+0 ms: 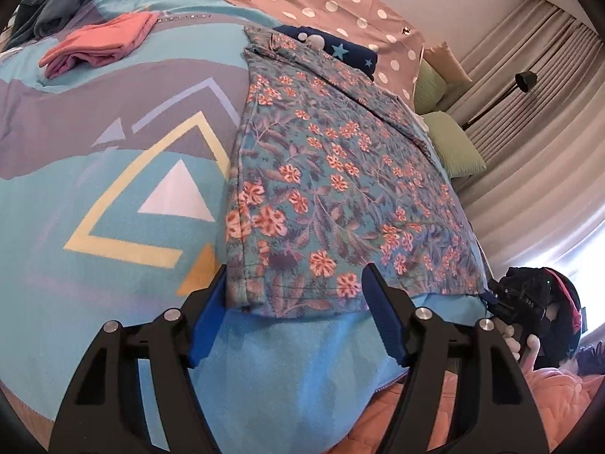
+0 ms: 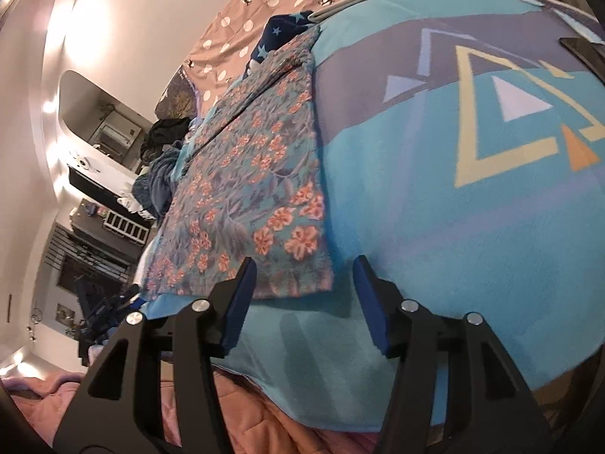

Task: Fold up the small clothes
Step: 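Grasp the hem edge of the folded shirt with both grippers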

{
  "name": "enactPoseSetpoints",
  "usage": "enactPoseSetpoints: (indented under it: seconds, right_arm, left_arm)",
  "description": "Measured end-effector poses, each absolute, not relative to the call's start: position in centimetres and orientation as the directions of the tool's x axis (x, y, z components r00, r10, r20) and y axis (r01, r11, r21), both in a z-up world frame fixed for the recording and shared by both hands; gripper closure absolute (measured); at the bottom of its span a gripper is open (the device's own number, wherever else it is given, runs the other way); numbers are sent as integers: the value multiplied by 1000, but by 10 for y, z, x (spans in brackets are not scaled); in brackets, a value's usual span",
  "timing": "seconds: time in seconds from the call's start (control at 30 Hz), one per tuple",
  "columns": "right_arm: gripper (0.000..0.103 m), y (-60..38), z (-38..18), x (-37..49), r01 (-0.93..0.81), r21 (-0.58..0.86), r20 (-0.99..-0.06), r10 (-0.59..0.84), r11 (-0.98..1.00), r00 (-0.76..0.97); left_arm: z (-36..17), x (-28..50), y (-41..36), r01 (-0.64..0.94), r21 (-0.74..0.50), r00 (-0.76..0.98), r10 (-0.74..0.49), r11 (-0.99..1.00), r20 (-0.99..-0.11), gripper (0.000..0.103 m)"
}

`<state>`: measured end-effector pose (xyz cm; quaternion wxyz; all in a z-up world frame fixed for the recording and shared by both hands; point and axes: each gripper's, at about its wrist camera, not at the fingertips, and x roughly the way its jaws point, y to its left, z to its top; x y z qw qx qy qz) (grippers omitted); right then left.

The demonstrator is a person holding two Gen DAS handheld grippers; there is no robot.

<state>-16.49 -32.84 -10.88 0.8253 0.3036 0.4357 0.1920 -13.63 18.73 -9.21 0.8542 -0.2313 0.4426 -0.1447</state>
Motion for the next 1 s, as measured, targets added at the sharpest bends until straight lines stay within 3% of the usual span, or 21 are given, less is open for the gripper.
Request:
enactPoseSetpoints:
  seconds: [0.23, 0.27, 0.3, 0.4, 0.67, 0.9, 0.97, 1.0]
  right_arm:
    - [47, -313, -106, -149, -80, 665, -600, 596, 742, 534]
    - [49, -314, -106, -149, -74, 669, -599, 595, 740, 536]
    - [53, -316, -106, -150, -67, 673, -598, 596, 736, 536]
    - [61, -321, -110, -151, -43, 700, -588, 610, 713, 531]
    - [61, -316, -106, -149, -80, 662, -622, 606, 745, 496]
    - [59, -311, -106, -148, -84, 635, -642, 586, 768, 494]
    - [62, -311, -106, -149, -86, 622, -650, 574, 779, 497]
    - [70, -310, -105, -148, -83, 607, -662, 560, 791, 498]
  left_arm:
    - [-95, -115, 190, 36, -585, 548, -505, 810, -666, 33]
    - [-93, -116, 187, 45, -583, 539, -511, 811, -670, 40]
    - [-92, -117, 185, 55, -595, 525, -530, 802, -666, 55]
    - [-91, -119, 182, 62, -592, 500, -539, 803, -679, 61]
    - [-98, -109, 188, 6, -578, 478, -510, 816, -715, 63]
    - [-93, -103, 178, 35, -507, 462, -464, 861, -756, 54]
    - [-94, -102, 176, 39, -503, 466, -461, 863, -755, 54]
    - [-94, -102, 176, 46, -497, 468, -458, 867, -756, 54]
